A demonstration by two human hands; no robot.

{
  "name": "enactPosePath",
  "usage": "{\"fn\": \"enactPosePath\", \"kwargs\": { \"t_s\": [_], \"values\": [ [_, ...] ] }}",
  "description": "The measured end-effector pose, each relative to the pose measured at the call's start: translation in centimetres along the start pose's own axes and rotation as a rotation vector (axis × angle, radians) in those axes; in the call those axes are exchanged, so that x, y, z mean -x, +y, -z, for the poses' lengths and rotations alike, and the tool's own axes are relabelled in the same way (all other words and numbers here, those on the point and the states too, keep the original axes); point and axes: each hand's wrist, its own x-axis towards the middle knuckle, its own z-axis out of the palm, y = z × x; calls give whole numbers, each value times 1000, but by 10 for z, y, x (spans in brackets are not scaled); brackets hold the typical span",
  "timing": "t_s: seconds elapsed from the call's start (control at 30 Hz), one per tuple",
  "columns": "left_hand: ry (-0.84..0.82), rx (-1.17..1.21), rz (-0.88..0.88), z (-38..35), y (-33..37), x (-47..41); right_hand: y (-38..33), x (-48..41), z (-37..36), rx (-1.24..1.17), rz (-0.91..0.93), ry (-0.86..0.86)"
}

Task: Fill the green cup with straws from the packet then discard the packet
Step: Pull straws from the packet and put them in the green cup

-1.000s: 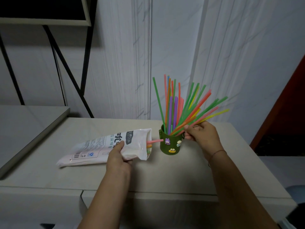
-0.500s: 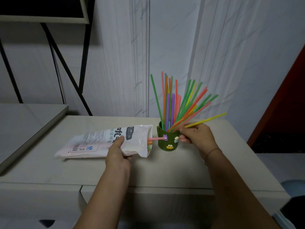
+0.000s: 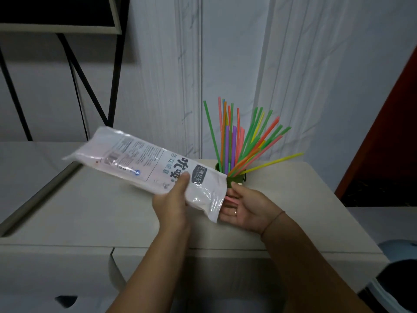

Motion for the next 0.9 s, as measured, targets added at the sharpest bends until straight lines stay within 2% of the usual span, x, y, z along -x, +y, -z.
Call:
{"fn": "enactPosePath", "kwargs": {
  "t_s": [0.13,0.3,0.37,0.47,0.57,0.67,0.8,0.9],
  "values": [
    [-72,-72,-132,1,4,4,4,-3,-6,-60,-21,-21],
    [-59,-60,-150,5,10,1,5,-4,-5,68,14,1],
    [-35,-18,-106,7,11,-2,6,-4,-5,100,89,36],
    [29,76,56,12,10,-9,5,-5,-8,100,264,36],
    [54,175,233,15,10,-14,3,1,-12,286,449,86],
    [60,235,330,15,10,-18,1,6,-15,463,618,135],
    [77,266,385,15,10,-19,-1,9,-16,497,699,160],
    [89,271,394,14,10,-20,-3,10,-15,443,674,77]
  ]
}}
